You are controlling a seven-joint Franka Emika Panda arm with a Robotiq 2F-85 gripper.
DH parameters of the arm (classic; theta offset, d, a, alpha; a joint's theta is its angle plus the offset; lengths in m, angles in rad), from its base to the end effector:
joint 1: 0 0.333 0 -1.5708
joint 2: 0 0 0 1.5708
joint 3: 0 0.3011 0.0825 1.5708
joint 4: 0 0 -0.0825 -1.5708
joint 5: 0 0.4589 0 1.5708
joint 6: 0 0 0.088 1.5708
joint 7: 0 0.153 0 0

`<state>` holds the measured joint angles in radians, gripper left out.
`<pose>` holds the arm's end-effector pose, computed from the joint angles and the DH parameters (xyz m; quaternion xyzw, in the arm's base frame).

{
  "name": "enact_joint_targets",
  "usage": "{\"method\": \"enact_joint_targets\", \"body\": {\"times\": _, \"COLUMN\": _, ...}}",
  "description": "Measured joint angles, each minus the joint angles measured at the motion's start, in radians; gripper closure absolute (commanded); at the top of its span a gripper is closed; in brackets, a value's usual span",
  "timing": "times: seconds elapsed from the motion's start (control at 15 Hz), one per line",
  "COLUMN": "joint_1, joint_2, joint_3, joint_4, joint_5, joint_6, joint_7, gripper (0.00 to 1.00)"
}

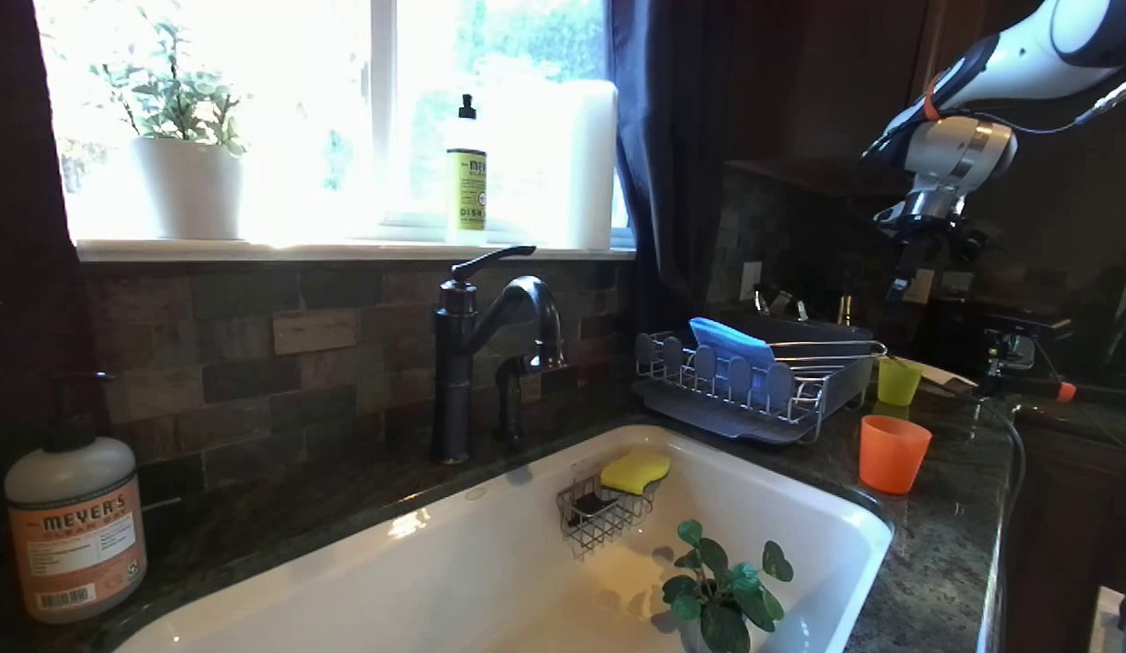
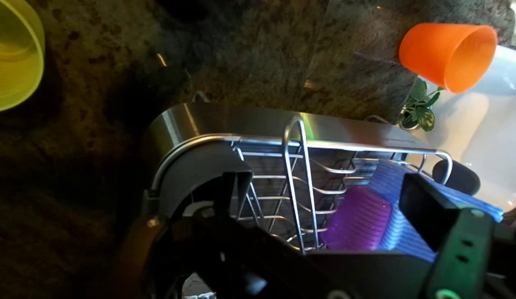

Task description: Remove the silver holder from the dish rack and put it on the counter.

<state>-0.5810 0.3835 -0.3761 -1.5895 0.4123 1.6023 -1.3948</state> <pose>0.4504 -0.5069 0.3230 -0.9619 -0.1721 -0.0571 0.2047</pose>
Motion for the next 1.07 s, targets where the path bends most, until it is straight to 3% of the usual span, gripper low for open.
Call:
{"method": "enact_joint_targets", "body": {"times": 0.47, "joint_1": 0.022, "joint_2": -0.016, "joint_3": 0.069, "joint_4": -0.043, "joint_5": -0.002, "joint_6": 0.137, "joint_7": 0.109, "gripper": 0.00}}
{"method": "enact_joint_targets", "body": {"times": 1.07, "joint_1": 0.031, "joint_2": -0.038, "joint_3": 0.085, "joint_4": -0.071, "joint_5": -0.003, "joint_6": 0.137, "joint_7": 0.154, "gripper": 0.00}}
